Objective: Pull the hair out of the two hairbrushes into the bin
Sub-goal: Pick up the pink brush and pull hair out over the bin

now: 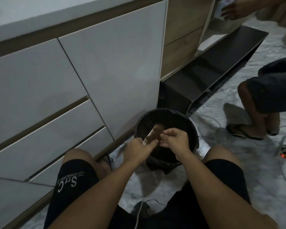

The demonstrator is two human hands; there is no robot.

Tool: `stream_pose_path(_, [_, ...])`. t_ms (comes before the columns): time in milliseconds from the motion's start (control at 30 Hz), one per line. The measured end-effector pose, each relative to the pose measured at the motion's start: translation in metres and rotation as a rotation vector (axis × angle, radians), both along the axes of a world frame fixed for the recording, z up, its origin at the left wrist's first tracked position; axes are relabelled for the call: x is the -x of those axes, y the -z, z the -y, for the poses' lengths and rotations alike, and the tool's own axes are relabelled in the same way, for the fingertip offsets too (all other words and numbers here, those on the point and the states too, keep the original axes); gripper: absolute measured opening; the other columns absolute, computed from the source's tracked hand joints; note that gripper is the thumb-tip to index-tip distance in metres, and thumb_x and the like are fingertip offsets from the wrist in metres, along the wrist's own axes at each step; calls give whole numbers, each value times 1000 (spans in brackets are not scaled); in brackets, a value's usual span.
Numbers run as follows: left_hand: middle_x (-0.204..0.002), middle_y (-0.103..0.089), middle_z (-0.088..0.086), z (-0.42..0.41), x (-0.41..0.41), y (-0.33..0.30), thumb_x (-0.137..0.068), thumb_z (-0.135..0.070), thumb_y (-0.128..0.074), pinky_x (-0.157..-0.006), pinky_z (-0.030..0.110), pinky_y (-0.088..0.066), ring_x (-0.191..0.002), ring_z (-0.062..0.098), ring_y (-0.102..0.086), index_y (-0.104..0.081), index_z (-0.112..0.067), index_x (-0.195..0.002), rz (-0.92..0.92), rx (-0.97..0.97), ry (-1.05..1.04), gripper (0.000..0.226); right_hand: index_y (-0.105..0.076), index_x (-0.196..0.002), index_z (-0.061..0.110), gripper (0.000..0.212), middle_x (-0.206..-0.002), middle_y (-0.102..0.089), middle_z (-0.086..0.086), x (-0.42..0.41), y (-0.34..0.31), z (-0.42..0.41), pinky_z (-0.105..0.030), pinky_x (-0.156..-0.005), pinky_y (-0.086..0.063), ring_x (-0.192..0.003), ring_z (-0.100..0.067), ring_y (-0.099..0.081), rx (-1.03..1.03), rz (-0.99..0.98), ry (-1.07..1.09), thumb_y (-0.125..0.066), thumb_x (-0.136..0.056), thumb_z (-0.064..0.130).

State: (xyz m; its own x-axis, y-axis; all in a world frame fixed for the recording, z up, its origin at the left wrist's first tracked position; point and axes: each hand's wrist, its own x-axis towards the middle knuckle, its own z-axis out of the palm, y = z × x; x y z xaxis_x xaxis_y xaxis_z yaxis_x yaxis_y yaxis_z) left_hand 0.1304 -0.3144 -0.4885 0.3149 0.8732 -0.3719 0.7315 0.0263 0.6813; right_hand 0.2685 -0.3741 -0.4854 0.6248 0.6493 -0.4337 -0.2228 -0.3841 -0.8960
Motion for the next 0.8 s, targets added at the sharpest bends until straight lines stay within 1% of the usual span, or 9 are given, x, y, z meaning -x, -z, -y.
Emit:
stream_pose_path(100, [-71,-72,4,0,0,-1,-57,-81,-52,-67,43,-61,-64,26,-70,-68,-16,-78,-26,-4,0,70,-70,-89,9,2,-87,-74,-18,2,1,-1,-32,-64,-61,-76,-25,-75,-1,-61,17,-69,-87,8])
stream_pose_path(200, [-72,-72,5,-1,0,-1,-59,-81,-49,-68,42,-61,-64,28,-71,-68,-15,-78,-36,-20,7,71,-70,-89,8,7,-86,-74,-15,2,1,0,-32,-63,-62,-73,-23,-74,-13,-60,10,-72,-87,15])
stream_pose_path(267, [-71,-72,6,-1,-1,-1,-59,-80,-50,-67,43,-61,-64,29,-71,-67,-15,-76,-48,-26,12,70,-68,-88,7,3,-87,-73,-15,1,2,2,-29,-63,-61,-74,-21,-74,-3,-20,5,-71,-87,7])
stream_pose_path(333, [-72,-72,7,-2,0,0,-59,-80,-49,-67,43,-61,-65,30,-71,-67,-13,-76,-59,-35,10,71,-68,-85,8,9,-89,-72,-16,-2,4,2,-31,-67,-61,-77,-22,-74,14,9,21,-69,-85,-1])
stream_pose_path(433, [-75,-73,10,-4,3,0,-61,-79,-50,-69,44,-61,-68,32,-71,-65,-13,-76,-57,-20,-4,70,-68,-82,11,14,-90,-72,-16,-9,4,2,-37,-77,-62,-81,-24,-74,30,29,92,-69,-84,-3])
stream_pose_path(500, [-74,-73,10,-5,4,0,-63,-77,-52,-69,44,-61,-68,33,-71,-63,-13,-73,-62,-12,0,66,-67,-83,14,17,-89,-71,-14,-14,4,2,-38,-79,-62,-81,-24,-73,28,32,141,-68,-84,-3])
stream_pose_path(633, [-73,-72,11,-6,2,1,-60,-80,-49,-67,47,-61,-67,34,-71,-66,-11,-78,-28,7,3,72,-70,-94,16,16,-95,-72,-12,-13,3,0,-34,-75,-61,-83,-20,-72,21,0,97,-64,-89,3])
stream_pose_path(733, [-68,-72,9,-5,0,-2,-66,-74,-55,-64,46,-61,-61,30,-70,-64,-14,-72,-30,18,16,62,-69,-110,18,20,-100,-71,-7,-10,2,0,-30,-67,-58,-90,-20,-71,-7,-51,12,-68,-89,15])
stream_pose_path(800, [-66,-71,7,-4,-1,-2,-70,-70,-59,-63,45,-62,-58,27,-70,-61,-16,-67,-44,22,22,54,-67,-114,20,27,-103,-70,-4,-9,4,1,-29,-65,-58,-92,-20,-71,-21,-15,-49,-70,-88,16])
